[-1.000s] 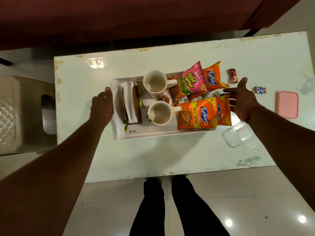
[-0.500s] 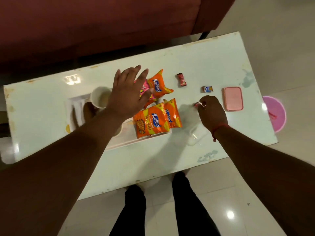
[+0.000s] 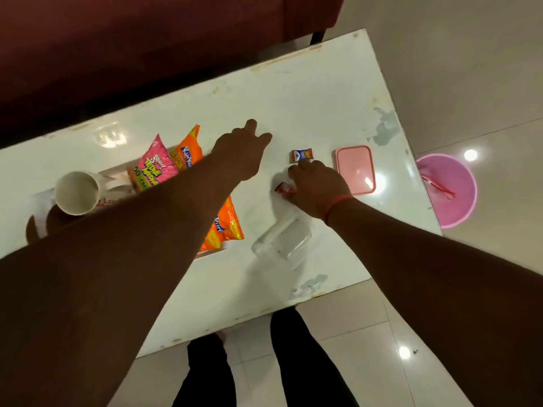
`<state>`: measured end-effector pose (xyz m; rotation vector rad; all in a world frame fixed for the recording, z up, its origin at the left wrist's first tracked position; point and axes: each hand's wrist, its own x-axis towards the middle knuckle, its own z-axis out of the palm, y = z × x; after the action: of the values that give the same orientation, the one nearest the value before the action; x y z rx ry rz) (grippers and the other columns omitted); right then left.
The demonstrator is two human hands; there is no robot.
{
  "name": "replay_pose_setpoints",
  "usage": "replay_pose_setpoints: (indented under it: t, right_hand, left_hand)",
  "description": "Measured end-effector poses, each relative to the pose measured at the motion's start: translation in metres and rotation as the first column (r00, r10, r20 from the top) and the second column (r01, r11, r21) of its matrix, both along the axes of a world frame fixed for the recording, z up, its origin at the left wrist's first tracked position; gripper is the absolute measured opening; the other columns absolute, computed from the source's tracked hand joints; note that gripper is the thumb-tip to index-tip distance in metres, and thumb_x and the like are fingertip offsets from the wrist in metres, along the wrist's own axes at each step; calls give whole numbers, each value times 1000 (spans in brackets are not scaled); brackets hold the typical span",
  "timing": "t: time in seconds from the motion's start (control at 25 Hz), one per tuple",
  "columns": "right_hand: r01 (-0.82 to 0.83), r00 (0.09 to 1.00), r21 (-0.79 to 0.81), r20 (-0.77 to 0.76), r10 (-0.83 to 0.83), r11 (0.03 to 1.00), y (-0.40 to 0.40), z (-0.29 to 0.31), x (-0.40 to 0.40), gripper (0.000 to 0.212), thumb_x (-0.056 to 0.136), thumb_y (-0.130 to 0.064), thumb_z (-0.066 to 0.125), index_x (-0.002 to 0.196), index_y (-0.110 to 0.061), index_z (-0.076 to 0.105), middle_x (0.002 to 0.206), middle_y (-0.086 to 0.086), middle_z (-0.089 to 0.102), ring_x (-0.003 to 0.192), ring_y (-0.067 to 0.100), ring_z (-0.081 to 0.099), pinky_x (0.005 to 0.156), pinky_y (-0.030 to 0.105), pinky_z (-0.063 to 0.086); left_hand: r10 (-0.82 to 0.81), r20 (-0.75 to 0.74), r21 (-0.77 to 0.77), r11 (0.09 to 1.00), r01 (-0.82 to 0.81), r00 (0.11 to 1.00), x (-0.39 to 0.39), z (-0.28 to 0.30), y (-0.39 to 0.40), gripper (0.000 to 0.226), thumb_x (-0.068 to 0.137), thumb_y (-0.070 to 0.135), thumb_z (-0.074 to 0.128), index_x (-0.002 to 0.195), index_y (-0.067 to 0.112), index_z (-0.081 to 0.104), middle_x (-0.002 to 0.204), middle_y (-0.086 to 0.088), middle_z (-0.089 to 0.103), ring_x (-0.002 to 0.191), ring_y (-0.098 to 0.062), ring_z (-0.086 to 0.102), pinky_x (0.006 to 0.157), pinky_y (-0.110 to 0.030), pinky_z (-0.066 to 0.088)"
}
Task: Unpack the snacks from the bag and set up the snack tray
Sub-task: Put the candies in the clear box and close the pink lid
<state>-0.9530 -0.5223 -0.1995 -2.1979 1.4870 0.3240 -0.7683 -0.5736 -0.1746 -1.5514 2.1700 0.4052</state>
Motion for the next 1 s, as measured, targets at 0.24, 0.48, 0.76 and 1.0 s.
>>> replay_pose_setpoints:
  t: [0.24, 0.48, 0.76, 1.0]
  right_hand:
    - [21, 999, -112, 47, -16, 993, 2, -13, 11, 23, 96, -26, 52, 114, -13, 57, 110, 10, 63, 98, 33, 60, 73, 41, 50]
    - [120, 944, -22, 312, -107, 993, 51, 25, -14, 18, 93, -30, 61, 103, -15, 62, 93, 3, 61, 84, 23, 56, 71, 41, 51]
    - [346, 882, -114, 378, -281, 931, 68, 39, -35, 21, 92, -21, 66, 111, -12, 66, 97, 6, 63, 89, 22, 58, 78, 33, 49]
    - [260, 958, -148, 161, -236, 954, -22, 1, -22, 50, 93, -15, 58, 142, -12, 48, 138, 12, 48, 121, 34, 49, 99, 43, 46]
  left_hand:
    - [66, -48, -47, 997, -68, 997, -17, -13, -13, 35, 90, 2, 57, 124, 4, 48, 131, -21, 39, 105, -37, 52, 75, -44, 50]
    - [49, -32, -49, 998, -50, 998, -19, -6, -8, 37, 93, 29, 61, 121, 7, 53, 124, -16, 48, 108, -35, 53, 76, -44, 45]
    - [181, -444, -146, 952, -270, 877, -46, 23, 69, 34, 87, 42, 66, 105, 13, 60, 99, -10, 63, 91, -30, 60, 69, -38, 43]
    - [54, -310, -155, 982, -106, 949, -63, 10, 140, 31, 87, 41, 68, 108, 19, 63, 103, -4, 64, 94, -23, 59, 80, -38, 46]
